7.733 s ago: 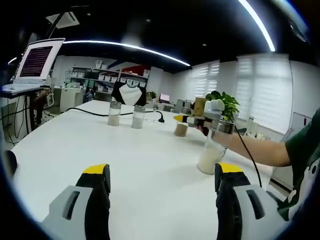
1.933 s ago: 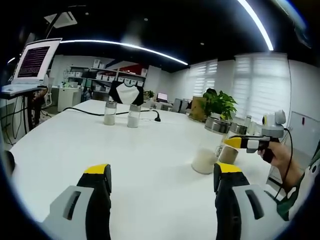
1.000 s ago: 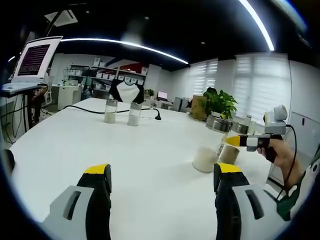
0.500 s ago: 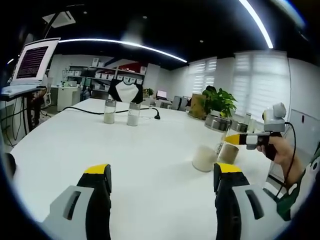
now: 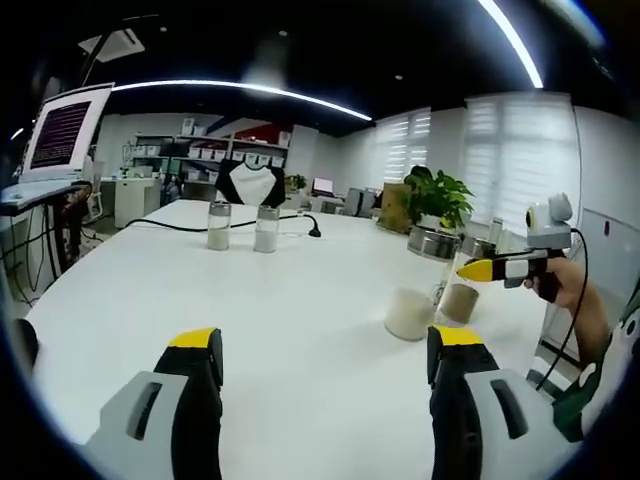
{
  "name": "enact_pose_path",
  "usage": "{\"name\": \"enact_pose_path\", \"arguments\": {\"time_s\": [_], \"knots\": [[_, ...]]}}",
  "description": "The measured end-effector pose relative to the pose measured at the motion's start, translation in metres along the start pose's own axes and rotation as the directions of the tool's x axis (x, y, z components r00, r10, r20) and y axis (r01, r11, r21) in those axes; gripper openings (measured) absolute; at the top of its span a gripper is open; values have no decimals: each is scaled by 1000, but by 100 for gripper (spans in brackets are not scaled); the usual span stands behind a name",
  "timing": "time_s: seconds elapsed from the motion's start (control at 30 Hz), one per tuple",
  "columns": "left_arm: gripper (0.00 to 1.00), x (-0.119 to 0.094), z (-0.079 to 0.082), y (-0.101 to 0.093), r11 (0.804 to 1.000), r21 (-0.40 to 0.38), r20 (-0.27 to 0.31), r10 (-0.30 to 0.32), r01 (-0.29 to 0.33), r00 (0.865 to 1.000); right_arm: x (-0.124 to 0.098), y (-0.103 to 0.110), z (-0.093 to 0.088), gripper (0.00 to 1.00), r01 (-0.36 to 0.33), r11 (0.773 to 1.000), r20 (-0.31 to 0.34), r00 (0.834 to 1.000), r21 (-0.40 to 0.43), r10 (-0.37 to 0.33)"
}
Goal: Rotate the seasoning bottle until the label or dispensing opening points toward the visible target arrow and the bottle remains upright within the marked orientation range
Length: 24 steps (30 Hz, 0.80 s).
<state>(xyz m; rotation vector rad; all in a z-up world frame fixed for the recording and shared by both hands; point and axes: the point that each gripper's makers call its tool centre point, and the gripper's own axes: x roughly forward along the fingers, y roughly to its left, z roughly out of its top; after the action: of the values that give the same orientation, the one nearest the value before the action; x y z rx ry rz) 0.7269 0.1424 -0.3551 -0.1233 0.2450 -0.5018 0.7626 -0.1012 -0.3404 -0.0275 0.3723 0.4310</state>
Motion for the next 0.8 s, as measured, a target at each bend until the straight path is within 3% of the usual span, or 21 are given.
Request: {"name": "enact_pose_path", "arguments": {"time_s": [0.2, 0.3, 0.43, 0.63, 0.8], "knots": [[89, 1, -2, -5, 1000, 22, -16, -11, 12, 1000, -3, 0, -5, 56, -89, 996, -55, 995, -24, 88], [89, -1, -4, 0, 992, 127, -56, 7, 1, 998, -5, 1, -3, 56, -122, 992, -52, 991, -27, 121], [88, -2, -1, -2, 997, 76, -34, -19, 21, 999, -6, -1, -12, 52, -156, 987, -111, 982, -42, 150], [86, -1, -2, -3, 995, 98, -44, -18, 22, 999, -7, 4, -9, 48, -219, 976, -95, 971, -10, 217], [87, 0, -3, -9, 994, 99, -51, -39, 44, 998, -4, 4, -13, 46, -235, 972, -129, 965, -32, 229]]}}
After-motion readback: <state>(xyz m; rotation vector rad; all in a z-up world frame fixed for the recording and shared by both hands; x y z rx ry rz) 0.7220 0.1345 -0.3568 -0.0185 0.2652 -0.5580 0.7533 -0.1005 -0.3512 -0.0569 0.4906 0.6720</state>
